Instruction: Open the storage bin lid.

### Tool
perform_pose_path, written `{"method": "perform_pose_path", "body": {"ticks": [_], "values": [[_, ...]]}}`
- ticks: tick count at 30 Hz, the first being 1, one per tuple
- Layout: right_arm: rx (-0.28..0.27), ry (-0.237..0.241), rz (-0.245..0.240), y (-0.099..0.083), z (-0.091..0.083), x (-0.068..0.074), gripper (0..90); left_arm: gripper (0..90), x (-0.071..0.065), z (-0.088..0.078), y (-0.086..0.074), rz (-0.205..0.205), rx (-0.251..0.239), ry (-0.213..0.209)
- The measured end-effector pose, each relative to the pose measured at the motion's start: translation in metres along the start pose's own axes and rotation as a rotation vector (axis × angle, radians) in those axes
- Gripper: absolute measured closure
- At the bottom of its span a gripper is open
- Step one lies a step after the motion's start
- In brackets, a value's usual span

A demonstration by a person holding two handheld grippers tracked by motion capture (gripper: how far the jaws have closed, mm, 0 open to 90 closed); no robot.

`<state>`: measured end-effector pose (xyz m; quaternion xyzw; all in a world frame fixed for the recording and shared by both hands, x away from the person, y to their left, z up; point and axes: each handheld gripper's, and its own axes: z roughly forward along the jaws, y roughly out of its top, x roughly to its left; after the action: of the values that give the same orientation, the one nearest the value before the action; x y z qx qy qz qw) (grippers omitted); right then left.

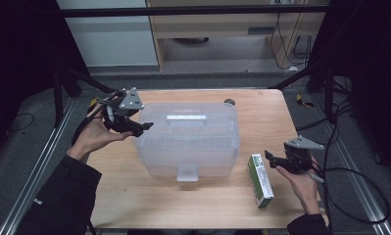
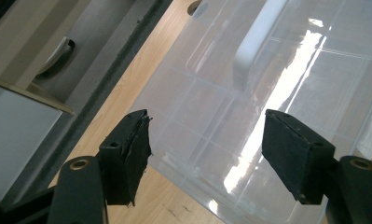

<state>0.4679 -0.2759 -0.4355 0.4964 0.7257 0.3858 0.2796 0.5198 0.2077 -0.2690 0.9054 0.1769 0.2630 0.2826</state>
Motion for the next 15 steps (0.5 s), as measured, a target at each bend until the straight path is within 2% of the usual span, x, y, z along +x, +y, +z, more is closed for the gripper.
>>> {"method": "perform_pose_path", "body": {"ticks": [2, 4, 6, 9, 13, 15], "values": [[0.003, -0.001, 0.002, 0.000, 0.000, 0.000, 21.2, 31.7, -0.001, 0.001, 0.005, 0.033, 0.015, -0.012], [0.004, -0.001, 0.000, 0.000, 0.000, 0.000, 21.2, 31.7, -0.002, 0.002, 0.007, 0.040, 0.017, -0.007], [0.007, -0.006, -0.003, 0.000, 0.000, 0.000, 21.1, 31.7, -0.003, 0.003, 0.011, 0.066, 0.028, -0.013], [0.012, -0.008, -0.010, -0.001, 0.000, 0.000, 20.9, 31.7, -0.005, 0.005, 0.014, 0.085, 0.030, -0.021], [0.024, -0.008, -0.011, -0.001, 0.002, 0.001, 20.7, 31.8, -0.007, 0.009, 0.020, 0.147, 0.036, -0.027], [0.026, -0.011, -0.017, -0.001, 0.002, 0.001, 20.7, 31.9, -0.009, 0.010, 0.023, 0.155, 0.042, -0.023]]}}
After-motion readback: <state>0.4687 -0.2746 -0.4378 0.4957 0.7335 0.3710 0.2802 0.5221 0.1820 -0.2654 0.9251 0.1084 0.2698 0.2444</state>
